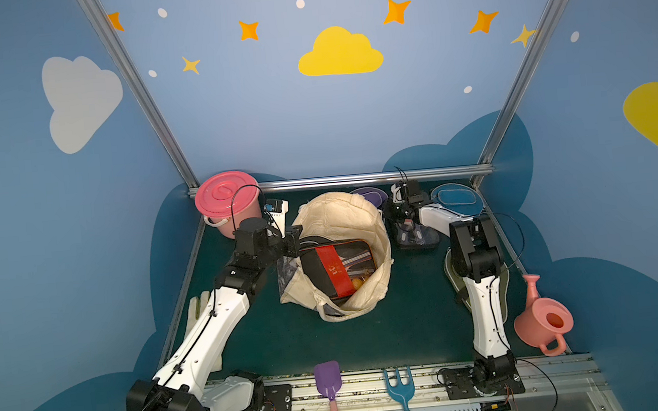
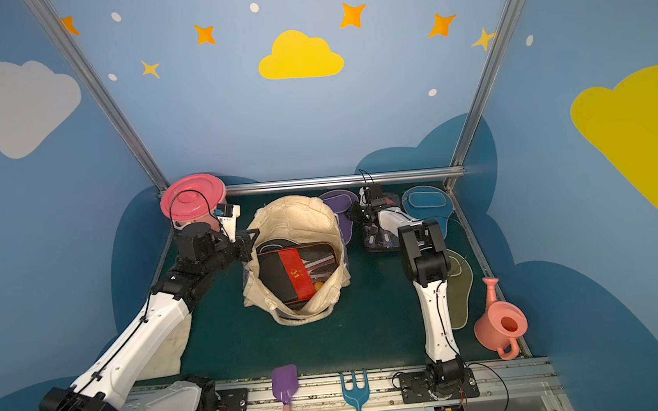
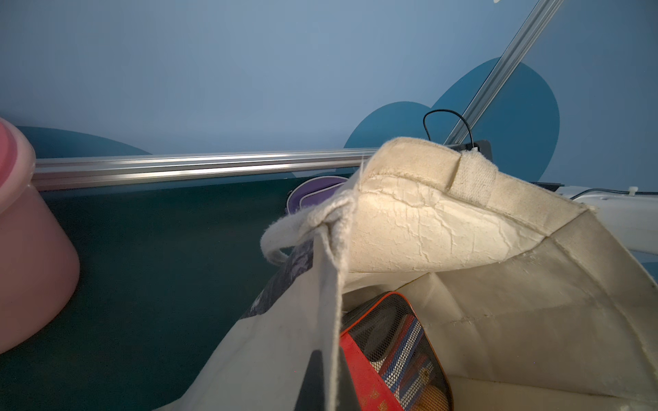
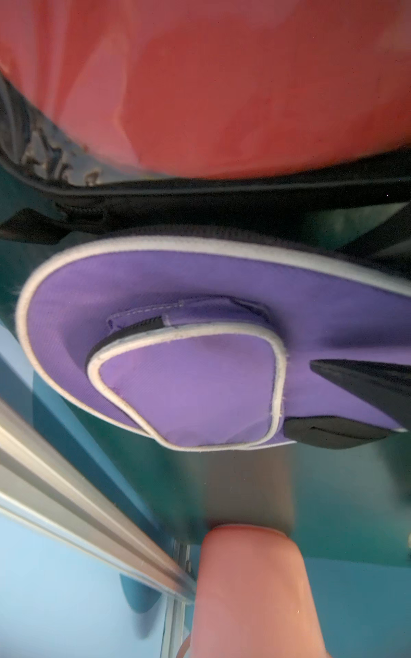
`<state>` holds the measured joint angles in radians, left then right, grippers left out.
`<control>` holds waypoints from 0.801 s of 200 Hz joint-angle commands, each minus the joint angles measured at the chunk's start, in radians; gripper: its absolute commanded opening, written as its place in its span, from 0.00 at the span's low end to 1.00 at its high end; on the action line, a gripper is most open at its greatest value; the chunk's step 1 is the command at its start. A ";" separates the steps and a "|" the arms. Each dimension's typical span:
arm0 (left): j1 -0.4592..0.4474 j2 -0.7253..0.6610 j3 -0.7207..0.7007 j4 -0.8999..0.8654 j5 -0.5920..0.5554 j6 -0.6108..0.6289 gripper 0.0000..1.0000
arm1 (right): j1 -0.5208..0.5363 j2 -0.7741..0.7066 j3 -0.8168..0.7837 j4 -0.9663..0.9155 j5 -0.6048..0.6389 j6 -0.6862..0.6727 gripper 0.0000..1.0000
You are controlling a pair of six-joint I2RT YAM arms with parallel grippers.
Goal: Remove the ping pong set from the canvas bag
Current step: Place the ping pong set at the center of the board.
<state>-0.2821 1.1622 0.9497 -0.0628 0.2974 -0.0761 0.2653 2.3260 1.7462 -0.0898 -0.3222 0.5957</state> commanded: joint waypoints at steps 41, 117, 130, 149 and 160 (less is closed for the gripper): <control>-0.001 -0.018 0.010 -0.010 0.005 -0.007 0.04 | -0.009 -0.014 0.033 -0.064 0.030 -0.040 0.41; -0.001 -0.016 0.004 -0.006 0.006 -0.004 0.04 | -0.027 -0.063 0.025 -0.083 0.033 -0.060 0.43; -0.001 -0.017 0.004 -0.008 0.005 -0.004 0.04 | -0.029 -0.070 0.026 -0.085 0.031 -0.061 0.44; -0.001 -0.022 0.004 -0.012 0.002 -0.002 0.04 | -0.032 -0.082 0.026 -0.090 0.025 -0.064 0.46; -0.001 -0.025 0.004 -0.015 0.000 -0.001 0.04 | -0.033 -0.090 0.025 -0.092 0.021 -0.066 0.46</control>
<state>-0.2821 1.1618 0.9497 -0.0639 0.2970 -0.0792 0.2401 2.3077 1.7504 -0.1608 -0.2970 0.5438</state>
